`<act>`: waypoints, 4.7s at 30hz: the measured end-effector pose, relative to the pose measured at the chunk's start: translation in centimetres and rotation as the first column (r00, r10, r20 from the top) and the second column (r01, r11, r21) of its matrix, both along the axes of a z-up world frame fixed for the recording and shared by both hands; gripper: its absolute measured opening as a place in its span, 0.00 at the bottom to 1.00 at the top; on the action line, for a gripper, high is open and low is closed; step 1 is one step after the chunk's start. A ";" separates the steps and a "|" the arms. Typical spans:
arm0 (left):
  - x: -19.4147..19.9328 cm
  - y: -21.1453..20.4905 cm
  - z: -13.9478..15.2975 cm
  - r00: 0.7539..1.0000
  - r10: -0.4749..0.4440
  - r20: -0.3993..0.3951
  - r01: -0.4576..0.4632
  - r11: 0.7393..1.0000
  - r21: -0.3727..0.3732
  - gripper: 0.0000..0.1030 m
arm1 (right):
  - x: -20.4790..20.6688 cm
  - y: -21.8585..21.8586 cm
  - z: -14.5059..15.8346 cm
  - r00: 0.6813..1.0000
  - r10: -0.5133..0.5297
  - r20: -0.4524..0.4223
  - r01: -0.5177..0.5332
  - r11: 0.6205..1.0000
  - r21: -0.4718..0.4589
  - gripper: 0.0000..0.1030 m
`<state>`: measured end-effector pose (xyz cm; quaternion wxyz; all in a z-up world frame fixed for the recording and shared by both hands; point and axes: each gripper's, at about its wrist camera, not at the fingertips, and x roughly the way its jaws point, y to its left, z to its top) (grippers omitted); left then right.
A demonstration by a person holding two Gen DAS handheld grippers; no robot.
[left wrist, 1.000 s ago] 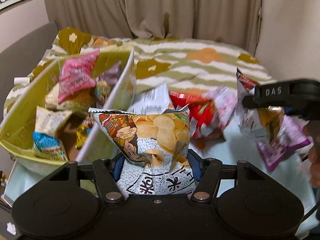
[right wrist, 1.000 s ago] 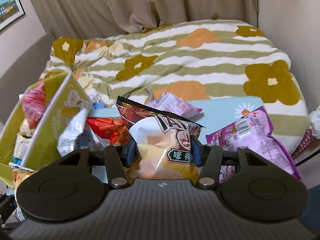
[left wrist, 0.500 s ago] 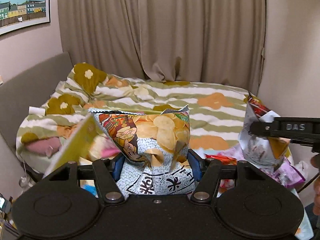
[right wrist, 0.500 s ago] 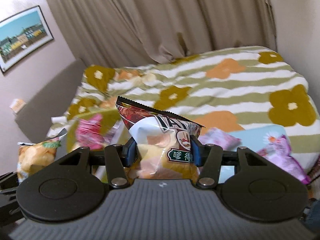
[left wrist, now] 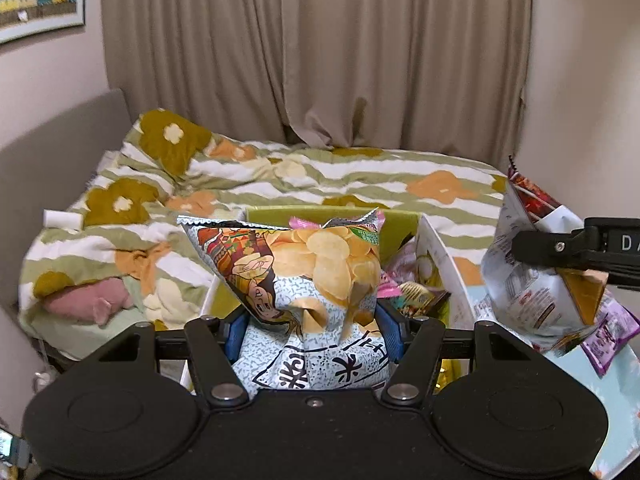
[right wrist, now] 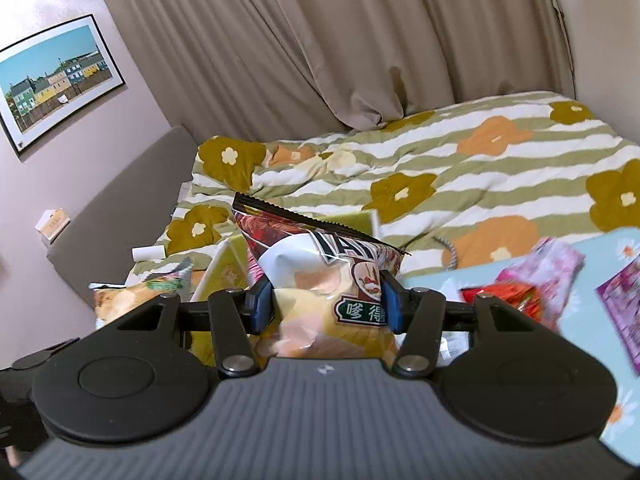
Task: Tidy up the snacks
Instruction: 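Carry both bags into the box and open both tools to release, then move both tools back over the remaining snack bags, then grasp a white-blue printed bag with the left tool while the right tool grasps a lilac bag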
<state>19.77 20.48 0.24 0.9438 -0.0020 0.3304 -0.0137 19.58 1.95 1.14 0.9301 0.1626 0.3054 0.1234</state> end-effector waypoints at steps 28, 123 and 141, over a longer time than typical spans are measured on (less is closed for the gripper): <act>-1.0 5.1 -1.6 0.998 0.015 -0.056 -0.018 0.999 -0.050 0.99 | 1.3 6.1 -1.8 1.000 -0.003 -0.016 0.002 0.996 -0.093 0.66; 9.8 -28.5 -15.5 0.978 0.147 -0.145 -0.058 0.870 0.490 0.90 | 7.0 -29.9 -15.8 0.988 -0.027 -0.153 -0.031 0.931 -0.365 1.00; 9.2 -27.8 -14.3 0.980 0.139 -0.145 -0.053 0.874 0.483 0.42 | 7.9 -28.8 -17.9 0.985 0.013 -0.170 -0.083 0.905 -0.417 1.00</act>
